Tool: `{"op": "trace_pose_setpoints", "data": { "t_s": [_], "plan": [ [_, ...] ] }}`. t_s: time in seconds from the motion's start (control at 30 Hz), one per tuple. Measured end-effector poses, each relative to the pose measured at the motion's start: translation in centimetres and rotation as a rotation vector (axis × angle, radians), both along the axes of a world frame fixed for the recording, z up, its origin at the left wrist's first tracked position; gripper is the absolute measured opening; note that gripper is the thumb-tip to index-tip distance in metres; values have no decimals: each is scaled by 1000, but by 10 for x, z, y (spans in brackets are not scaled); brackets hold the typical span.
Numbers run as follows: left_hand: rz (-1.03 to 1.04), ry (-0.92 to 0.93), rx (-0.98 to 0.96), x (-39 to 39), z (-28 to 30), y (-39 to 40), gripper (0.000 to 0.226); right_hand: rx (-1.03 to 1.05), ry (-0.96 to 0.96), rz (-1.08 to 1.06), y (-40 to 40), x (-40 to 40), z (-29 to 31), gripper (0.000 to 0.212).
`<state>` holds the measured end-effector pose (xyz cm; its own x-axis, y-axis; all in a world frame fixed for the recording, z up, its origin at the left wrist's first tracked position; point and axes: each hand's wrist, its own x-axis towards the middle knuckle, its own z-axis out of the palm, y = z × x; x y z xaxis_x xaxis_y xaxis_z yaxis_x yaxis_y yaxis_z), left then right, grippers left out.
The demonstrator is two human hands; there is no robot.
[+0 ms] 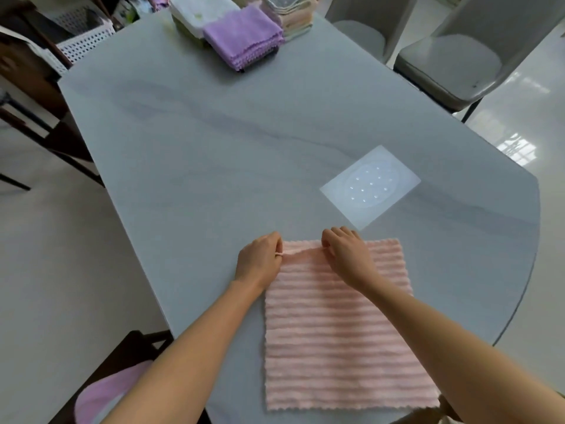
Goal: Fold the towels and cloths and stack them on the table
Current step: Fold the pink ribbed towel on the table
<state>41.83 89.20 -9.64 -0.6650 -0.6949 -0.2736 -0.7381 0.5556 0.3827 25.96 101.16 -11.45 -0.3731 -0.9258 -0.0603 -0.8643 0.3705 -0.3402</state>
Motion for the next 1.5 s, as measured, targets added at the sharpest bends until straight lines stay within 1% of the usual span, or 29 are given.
{"op": "trace_pose_setpoints", "data": {
  "t_s": [0.1, 0.2, 0.27, 0.37, 0.43, 0.53, 0.57, 0.6, 0.67, 0.7, 0.77, 0.83, 0.87, 0.93, 0.97, 1.03, 1.1, 1.17, 1.2, 1.23, 1.27, 1.33, 1.37, 1.43, 1.47, 1.5],
  "plan": [
    [75, 50, -1, -3, -1, -5, 8, -14, 9, -46, -3, -5, 1, 8],
    [96, 39, -25, -9, -4, -6, 12, 27, 12, -69, -4, -8, -2, 4],
    [62, 0, -56, -11, -8, -3, 18, 59, 49, -68, -1, -10, -6, 4],
    [-52, -72, -125, -11, -14, -1, 27, 128, 116, -46, 2, -11, -8, 9],
    [-66, -95, -124, -13, -16, -3, 26, 163, 165, -91, 1, -11, -6, 12],
    [-17, -78, -62, -17, -14, -8, 18, 76, 198, -159, 2, -5, 3, 20],
    [16, -35, -30, -17, -13, -9, 13, 42, 160, -132, 5, 3, 6, 18],
    [59, 13, -1, -16, -13, -11, 7, 12, 82, -84, 8, 13, 10, 14],
    [138, 53, 13, -9, -12, -14, 8, -1, -96, 23, 18, 41, 15, 9],
    [165, 41, -3, -4, -10, -15, 11, 26, -148, 64, 23, 55, 16, 12],
    [200, -2, -58, 7, -7, -18, 17, 160, -183, 109, 30, 77, 17, 23],
    [243, -59, -86, 24, -2, -19, 20, 309, -111, 109, 34, 97, 17, 41],
    [265, -80, -88, 33, 0, -20, 21, 352, -73, 90, 34, 107, 17, 52],
    [305, -93, -70, 54, 2, -19, 23, 381, -4, 60, 34, 130, 17, 68],
    [318, -96, -66, 67, 3, -18, 23, 383, 35, 72, 33, 143, 17, 70],
    [345, -93, -75, 96, 5, -15, 24, 379, 122, 132, 34, 169, 15, 65],
    [401, -102, -34, 128, 7, -13, 22, 353, 184, 190, 39, 189, 16, 58],
    [539, -52, 75, 149, 5, -12, 19, 333, 164, 227, 47, 197, 19, 51],
    [605, 3, 131, 158, 8, -9, 18, 335, 146, 241, 52, 202, 22, 49],
    [636, 43, 159, 168, 9, -7, 17, 345, 136, 249, 58, 209, 23, 47],
    [596, 63, 150, 177, 10, -4, 16, 360, 127, 256, 63, 216, 24, 45],
    [421, 72, 107, 189, 15, 2, 19, 378, 124, 263, 74, 226, 25, 40],
    [326, 46, 74, 195, 14, 4, 24, 377, 113, 255, 78, 230, 25, 38],
    [104, -17, -39, 201, 12, 6, 38, 304, 92, 184, 78, 229, 29, 34],
    [62, -17, -61, 204, 12, 5, 41, 270, 78, 129, 76, 228, 33, 30],
    [77, -4, -46, 206, 17, 6, 39, 270, 46, 89, 73, 227, 37, 26]
  ]
}}
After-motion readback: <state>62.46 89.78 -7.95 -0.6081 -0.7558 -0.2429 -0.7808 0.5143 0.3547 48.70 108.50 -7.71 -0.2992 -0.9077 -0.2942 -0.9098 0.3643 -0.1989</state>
